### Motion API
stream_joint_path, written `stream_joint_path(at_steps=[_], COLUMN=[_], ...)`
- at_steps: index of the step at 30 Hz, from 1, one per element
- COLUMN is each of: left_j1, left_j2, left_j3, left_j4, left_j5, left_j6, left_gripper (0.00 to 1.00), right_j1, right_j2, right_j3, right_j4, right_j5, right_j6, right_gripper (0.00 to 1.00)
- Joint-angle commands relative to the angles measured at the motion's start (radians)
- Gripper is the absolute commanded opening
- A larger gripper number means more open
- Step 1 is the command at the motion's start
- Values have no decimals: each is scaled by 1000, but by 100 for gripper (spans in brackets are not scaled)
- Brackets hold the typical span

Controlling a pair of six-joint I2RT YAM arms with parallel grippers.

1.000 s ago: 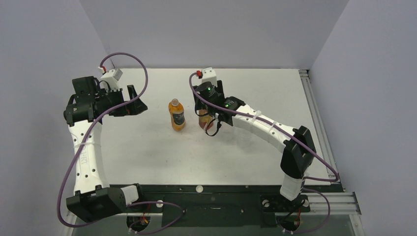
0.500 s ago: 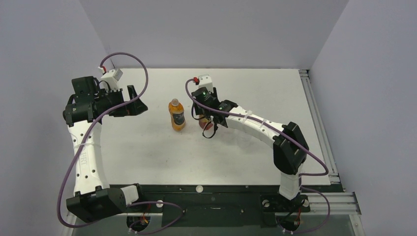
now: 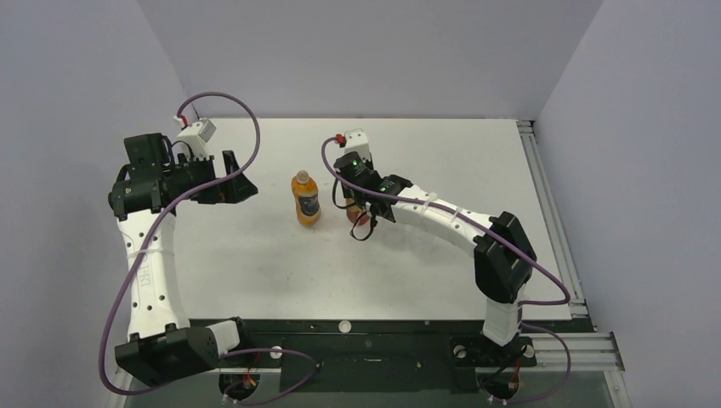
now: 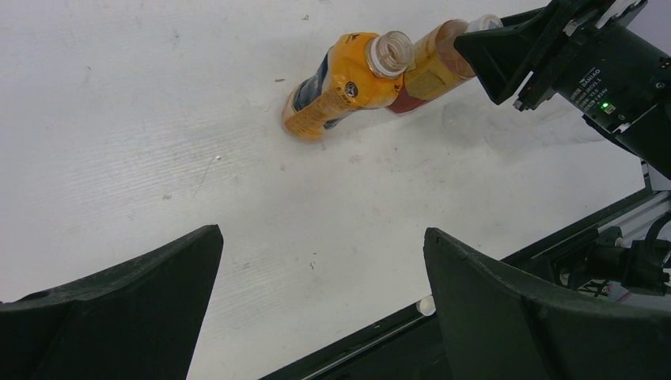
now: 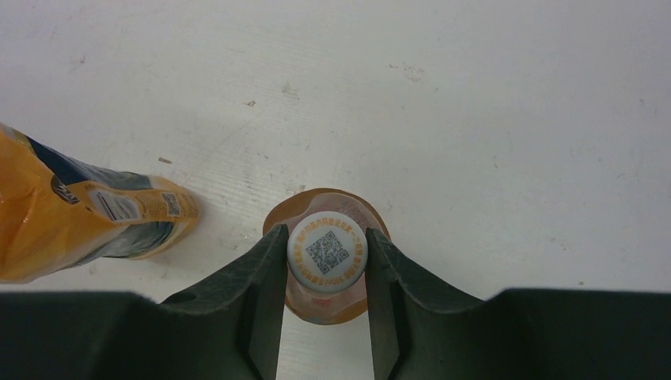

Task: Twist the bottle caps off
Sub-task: Pick up the plastic bottle at the center of the board.

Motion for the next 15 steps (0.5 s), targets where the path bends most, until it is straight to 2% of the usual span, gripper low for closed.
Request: stream_joint_path(at_steps=[1,8,11,15], left_j1=[0,-29,-34,-36], left_j2=[-44,-64,-98,-192], left_j3=[26,30,-12,-102], left_j4=[-18,-26,41,130], left_j5=[83,200,244,376], left_j6=[50,64,55,77], left_gripper=[96,97,96,97], right_j1=[18,126,188,257], right_j2=[-114,-277,-368,-482], right_j3=[-28,-72,-77,-75], right_j4=[11,-21,-47,-89], right_j5=[56,139,154,155], right_j6=[-36,-66,-44,8], right_gripper=[12,11,11,11])
